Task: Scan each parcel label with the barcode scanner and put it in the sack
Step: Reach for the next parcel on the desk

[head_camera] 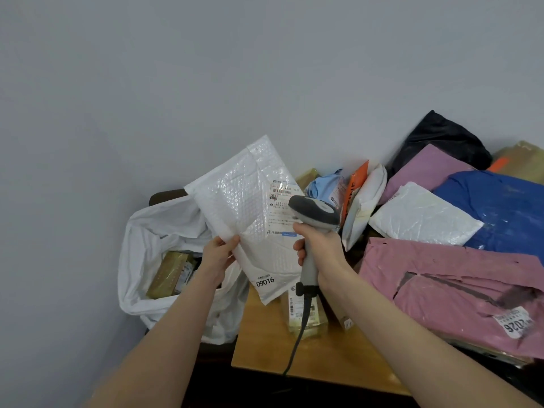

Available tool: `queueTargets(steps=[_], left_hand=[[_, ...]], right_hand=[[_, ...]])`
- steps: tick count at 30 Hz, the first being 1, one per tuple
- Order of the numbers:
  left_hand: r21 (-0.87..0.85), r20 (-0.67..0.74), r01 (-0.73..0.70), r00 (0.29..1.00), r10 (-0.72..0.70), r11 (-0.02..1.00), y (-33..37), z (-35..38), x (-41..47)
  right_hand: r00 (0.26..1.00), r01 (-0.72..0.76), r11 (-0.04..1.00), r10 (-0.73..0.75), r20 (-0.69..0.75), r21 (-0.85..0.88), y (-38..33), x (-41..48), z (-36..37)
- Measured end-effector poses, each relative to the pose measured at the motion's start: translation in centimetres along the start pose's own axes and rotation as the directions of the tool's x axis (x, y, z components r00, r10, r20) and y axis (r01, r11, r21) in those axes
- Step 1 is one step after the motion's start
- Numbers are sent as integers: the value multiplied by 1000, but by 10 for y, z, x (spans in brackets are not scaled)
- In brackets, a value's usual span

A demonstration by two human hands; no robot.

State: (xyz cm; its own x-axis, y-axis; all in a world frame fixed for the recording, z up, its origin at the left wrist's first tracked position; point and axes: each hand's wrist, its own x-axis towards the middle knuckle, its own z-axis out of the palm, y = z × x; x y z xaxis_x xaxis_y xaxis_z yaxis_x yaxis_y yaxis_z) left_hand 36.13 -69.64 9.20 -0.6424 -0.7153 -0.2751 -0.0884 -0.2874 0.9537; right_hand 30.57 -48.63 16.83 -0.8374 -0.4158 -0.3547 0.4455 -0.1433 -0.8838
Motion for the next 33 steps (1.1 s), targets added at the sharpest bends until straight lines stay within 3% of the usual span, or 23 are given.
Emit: queueTargets(steps=[6,10,15,18,23,27,30,33], left_hand=[[28,-251,-110,961,113,994,39,-49,29],[114,-479,-182,851,215,977,50,-92,39],[351,-645,-72,704,297,933,35,-157,58],[413,-680,31,676,285,910,18,-189,83],[348,-684,139,714,150,927,-27,-231,156],[158,-666,164,745,-18,974,-61,-238,216],[-51,-625,262,745,-235,964,-99,-232,254],[-199,-407,567,695,-593,800,-127,-222,265]], right_hand=[[999,-35,999,35,12,24,6,30,46],[997,-59,998,59,57,-4,23,58,80],[985,-137,988,144,98,-68,56,81,126],[979,-173,981,181,89,-90,80,102,155],[971,-232,963,238,24,-136,122,154,210],[962,-273,953,272,-20,-135,155,197,253],[948,-319,941,315,-52,-116,177,223,273],[933,-358,925,349,-86,-129,198,243,279]])
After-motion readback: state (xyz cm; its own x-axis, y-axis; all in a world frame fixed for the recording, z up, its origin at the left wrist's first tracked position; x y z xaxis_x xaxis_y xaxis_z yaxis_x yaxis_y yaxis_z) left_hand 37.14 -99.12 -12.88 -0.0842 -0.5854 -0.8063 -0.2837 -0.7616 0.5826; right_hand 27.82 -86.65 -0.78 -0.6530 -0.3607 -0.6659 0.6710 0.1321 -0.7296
